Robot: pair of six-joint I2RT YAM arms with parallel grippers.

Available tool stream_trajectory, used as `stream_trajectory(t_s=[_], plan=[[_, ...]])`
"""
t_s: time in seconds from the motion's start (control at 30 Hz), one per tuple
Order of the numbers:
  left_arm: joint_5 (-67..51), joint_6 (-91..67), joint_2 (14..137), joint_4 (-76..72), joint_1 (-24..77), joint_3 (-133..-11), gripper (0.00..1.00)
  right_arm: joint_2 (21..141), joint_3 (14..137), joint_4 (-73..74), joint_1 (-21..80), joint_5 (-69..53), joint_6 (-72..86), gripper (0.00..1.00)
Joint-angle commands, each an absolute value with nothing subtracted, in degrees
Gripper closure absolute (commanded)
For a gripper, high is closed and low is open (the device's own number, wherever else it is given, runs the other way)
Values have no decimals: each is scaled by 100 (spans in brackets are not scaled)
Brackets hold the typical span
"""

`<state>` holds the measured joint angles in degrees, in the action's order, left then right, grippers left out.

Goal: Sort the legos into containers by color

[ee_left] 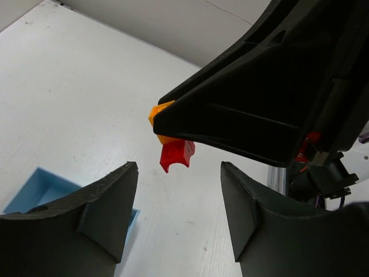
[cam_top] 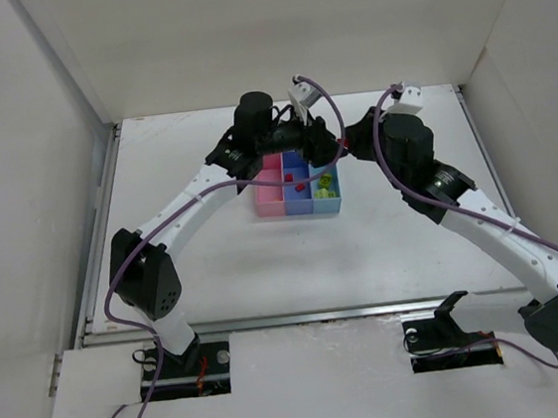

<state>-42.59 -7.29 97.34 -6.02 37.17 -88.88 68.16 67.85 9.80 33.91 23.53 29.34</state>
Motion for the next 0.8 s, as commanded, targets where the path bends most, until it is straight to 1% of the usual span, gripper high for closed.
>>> stream_trajectory(t_s=[0.0,0.1,0.13,0.2,0.33,0.4,0.47,0.5,0.63,0.77], plan=[[-4271,-817,9659,-1028,3744,-8851,46,6715,6970,677,3480,2426,2865,100],[-4201,-870,9659,-1081,3744,-8851,52,6715,6970,624,3480,2373,2865,100],[-4201,-931,9659,-1133,3744,-8851,52,6767,6970,624,3480,2373,2865,100],[-4201,-932,9711,-1134,3744,-8851,47,6768,6970,624,3533,2373,2865,100],[-4201,-932,9712,-1134,3744,-8851,46,6768,6970,624,3533,2373,2865,100],[-4201,-932,9712,-1187,3744,-8851,54,6768,6970,624,3533,2373,2865,100],[-4201,-932,9712,-1187,3744,-8798,56,6820,7022,571,3533,2373,2865,100],[-4201,-932,9712,-1187,3744,-8798,65,6820,7022,571,3533,2373,2865,100],[-4201,-932,9712,-1134,3744,-8798,87,6820,7022,519,3533,2373,2812,100],[-4087,-932,9712,-1134,3744,-8798,100,6820,7022,519,3533,2320,2812,100]])
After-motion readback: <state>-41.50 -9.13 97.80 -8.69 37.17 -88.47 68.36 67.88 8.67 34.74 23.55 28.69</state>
